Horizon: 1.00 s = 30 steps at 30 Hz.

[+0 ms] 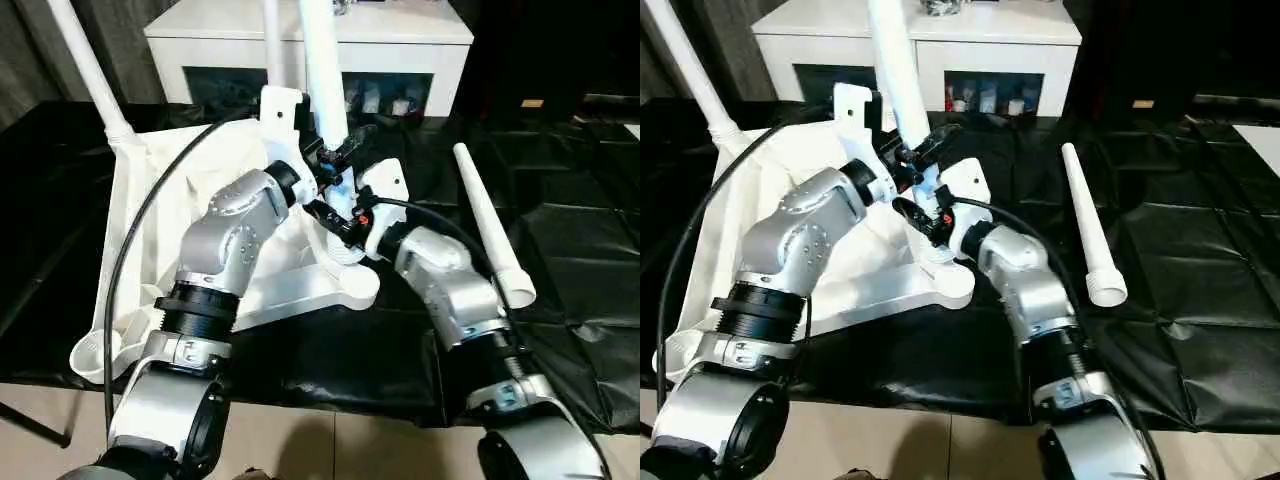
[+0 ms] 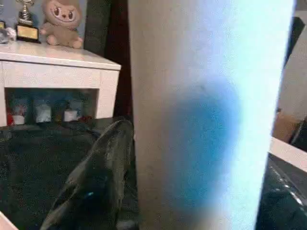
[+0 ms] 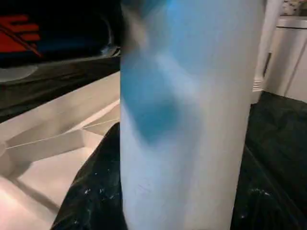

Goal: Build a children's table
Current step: Rotate leg to tighten

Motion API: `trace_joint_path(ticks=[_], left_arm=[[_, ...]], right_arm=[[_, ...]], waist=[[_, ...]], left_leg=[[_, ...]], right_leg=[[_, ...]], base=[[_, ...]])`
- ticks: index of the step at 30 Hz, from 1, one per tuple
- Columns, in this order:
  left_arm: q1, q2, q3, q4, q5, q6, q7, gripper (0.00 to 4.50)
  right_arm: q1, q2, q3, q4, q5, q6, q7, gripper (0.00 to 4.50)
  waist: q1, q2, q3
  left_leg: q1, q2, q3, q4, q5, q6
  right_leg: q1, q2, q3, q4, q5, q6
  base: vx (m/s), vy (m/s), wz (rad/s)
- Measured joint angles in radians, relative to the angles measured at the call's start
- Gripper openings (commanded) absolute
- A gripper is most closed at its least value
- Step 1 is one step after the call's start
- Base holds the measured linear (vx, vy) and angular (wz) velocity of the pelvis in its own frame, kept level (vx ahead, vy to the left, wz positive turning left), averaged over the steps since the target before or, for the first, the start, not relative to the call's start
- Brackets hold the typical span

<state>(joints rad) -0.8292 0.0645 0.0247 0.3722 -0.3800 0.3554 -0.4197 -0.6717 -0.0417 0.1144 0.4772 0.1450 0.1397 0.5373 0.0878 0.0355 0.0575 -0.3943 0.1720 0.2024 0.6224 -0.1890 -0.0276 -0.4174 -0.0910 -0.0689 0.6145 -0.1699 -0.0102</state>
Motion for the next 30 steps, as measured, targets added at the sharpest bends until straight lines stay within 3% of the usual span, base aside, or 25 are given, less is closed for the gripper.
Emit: trace_joint_path(ticks=[5,13,15,19,26,30], left_arm=[[0.0,-0.005,0.0,-0.001,0.003,-0.008,0.002,2.16],[0.002,0.001,0.002,-0.022,-0.019,0.018,-0.002,1.9],[0.002,0.002,0.002,-0.03,-0.021,0.026,-0.005,1.88],[0.002,0.038,0.041,-0.033,-0.038,0.045,-0.017,1.87],[0.008,0.067,0.046,-0.08,-0.116,0.171,-0.099,1.86],[0.009,0.077,0.051,-0.125,-0.171,0.23,-0.138,1.86]], right_arm=[[-0.006,0.0,-0.001,0.007,0.0,-0.002,-0.007,1.86],[-0.008,0.0,-0.008,0.015,0.004,-0.02,0.002,1.86],[-0.009,0.0,-0.011,0.015,0.02,-0.019,0.02,2.42],[-0.01,-0.012,-0.034,-0.016,0.091,-0.005,0.113,2.72],[-0.03,-0.161,-0.026,-0.084,0.187,0.191,0.381,3.37],[-0.03,-0.208,-0.017,-0.104,0.222,0.27,0.474,3.43]], waist=[[0.0,0.0,0.0],[0.0,0.0,0.0],[0.0,0.0,0.0],[-0.004,0.0,0.0],[0.009,-0.002,0.001],[0.006,-0.004,0.002]], left_leg=[[0.0,0.0,0.0,0.0,0.0,0.0],[0.0,0.0,0.0,0.0,0.0,0.0],[0.0,0.0,0.0,0.0,0.0,0.0],[0.001,0.0,0.0,0.0,0.0,0.0],[0.0,0.0,0.0,0.001,0.001,0.002],[0.0,0.0,0.0,0.001,0.001,0.002]], right_leg=[[0.0,0.0,0.0,0.0,0.0,0.0],[0.0,0.0,0.0,0.0,0.0,0.0],[0.0,0.0,0.0,0.0,0.0,0.0],[0.0,0.0,0.0,0.0,0.0,0.0],[0.001,0.0,0.0,0.0,0.0,0.0],[0.0,0.0,0.0,0.001,0.0,0.0]], base=[[0.0,0.0,0.0],[0.0,0.0,0.0],[0.0,0.0,0.0],[0.0,0.0,0.0],[0.0,0.0,0.0],[0.0,0.0,0.0]])
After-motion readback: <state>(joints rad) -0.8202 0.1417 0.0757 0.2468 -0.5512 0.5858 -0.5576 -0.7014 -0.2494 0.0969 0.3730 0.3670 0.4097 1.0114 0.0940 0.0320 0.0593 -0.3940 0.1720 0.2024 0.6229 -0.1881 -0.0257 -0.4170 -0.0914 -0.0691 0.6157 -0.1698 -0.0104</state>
